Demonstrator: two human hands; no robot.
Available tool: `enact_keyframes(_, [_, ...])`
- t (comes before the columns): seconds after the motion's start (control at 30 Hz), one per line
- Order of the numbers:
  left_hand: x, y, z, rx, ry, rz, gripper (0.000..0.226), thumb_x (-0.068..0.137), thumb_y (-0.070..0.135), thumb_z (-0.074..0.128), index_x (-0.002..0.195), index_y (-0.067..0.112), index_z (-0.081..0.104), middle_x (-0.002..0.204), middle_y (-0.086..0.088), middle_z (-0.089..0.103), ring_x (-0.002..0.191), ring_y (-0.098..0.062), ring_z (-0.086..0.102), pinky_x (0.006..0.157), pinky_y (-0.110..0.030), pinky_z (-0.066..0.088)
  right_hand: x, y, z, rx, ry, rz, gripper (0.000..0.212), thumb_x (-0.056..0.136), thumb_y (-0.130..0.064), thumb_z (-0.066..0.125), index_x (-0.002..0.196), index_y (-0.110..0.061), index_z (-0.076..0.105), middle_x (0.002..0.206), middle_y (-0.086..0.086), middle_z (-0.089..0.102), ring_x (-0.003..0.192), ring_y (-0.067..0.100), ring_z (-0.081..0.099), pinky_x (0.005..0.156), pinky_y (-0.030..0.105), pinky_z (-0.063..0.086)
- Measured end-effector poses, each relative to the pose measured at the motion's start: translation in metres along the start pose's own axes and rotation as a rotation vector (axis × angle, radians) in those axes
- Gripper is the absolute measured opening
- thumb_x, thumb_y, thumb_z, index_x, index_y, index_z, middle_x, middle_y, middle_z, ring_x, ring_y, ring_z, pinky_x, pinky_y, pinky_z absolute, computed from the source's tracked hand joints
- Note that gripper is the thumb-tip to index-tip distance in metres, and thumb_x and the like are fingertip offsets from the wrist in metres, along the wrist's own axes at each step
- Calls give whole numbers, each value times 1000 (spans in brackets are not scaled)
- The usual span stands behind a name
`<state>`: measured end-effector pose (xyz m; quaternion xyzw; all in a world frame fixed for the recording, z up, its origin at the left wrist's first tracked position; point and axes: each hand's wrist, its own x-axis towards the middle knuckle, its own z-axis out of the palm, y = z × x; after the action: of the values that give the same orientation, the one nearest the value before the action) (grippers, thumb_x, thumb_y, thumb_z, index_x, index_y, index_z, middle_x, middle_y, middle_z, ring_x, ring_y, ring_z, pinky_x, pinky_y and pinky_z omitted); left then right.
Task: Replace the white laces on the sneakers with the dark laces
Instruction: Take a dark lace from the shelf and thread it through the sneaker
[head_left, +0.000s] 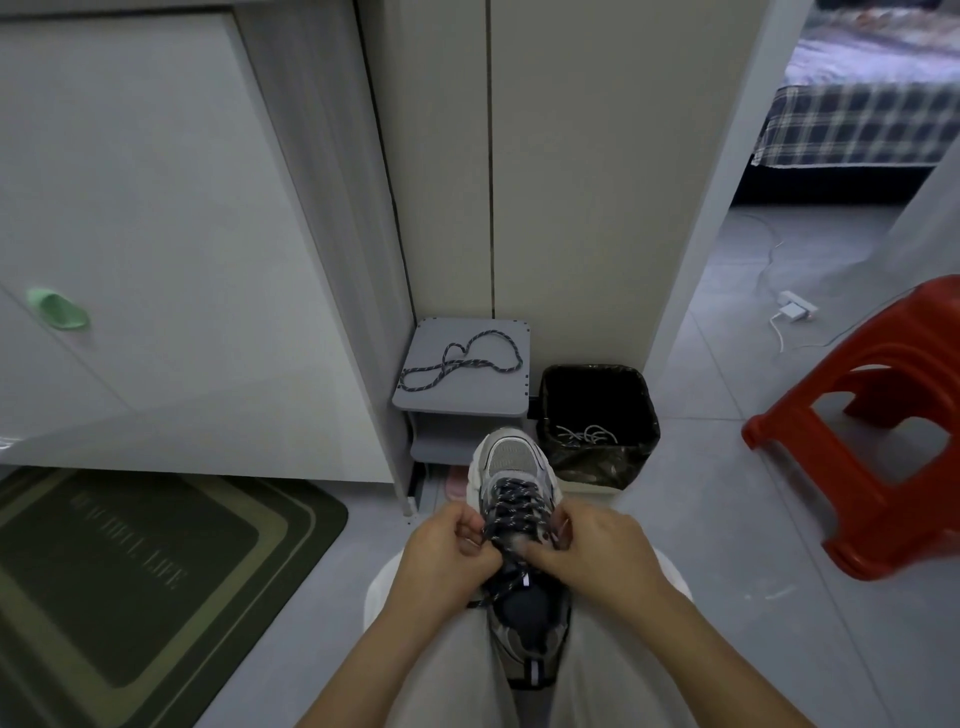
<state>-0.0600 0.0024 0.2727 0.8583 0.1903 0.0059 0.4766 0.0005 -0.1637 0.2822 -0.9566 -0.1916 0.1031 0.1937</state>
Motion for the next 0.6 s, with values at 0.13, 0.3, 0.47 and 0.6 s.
enact_keyframes(0.13, [12,10,4,-8,1,18,15,74,8,64,78,20,56,66,8,55,54,-2,47,55,-10,41,9,-3,-2,-198,22,-44,30,89,-42,43,100,-17,55,102,5,66,95,28,60,68,31,32])
enact_keyframes(0.3, [37,8,26,63,-81,11,16,73,13,64,82,21,53,67,10,53,57,-4,47,60,-18,42,31,24,6,-127,-49,90,23,88,-34,44,96,-19,60,99,3,65,93,24,60,68,30,44])
enact_keyframes(0.47, [52,-25,72,125,-291,-128,25,79,29,66,93,22,47,80,7,58,79,-15,59,75,-28,47,43,63,55,-78,-186,317,25,86,-26,46,103,-17,61,106,5,65,96,25,62,72,29,46])
enact_keyframes(0.6, [71,-79,95,240,-431,-323,33,81,39,60,100,12,54,93,-5,62,89,-21,61,74,-24,45,40,100,104,46,-328,461,14,86,-22,48,81,-13,57,101,9,65,95,24,62,77,29,48])
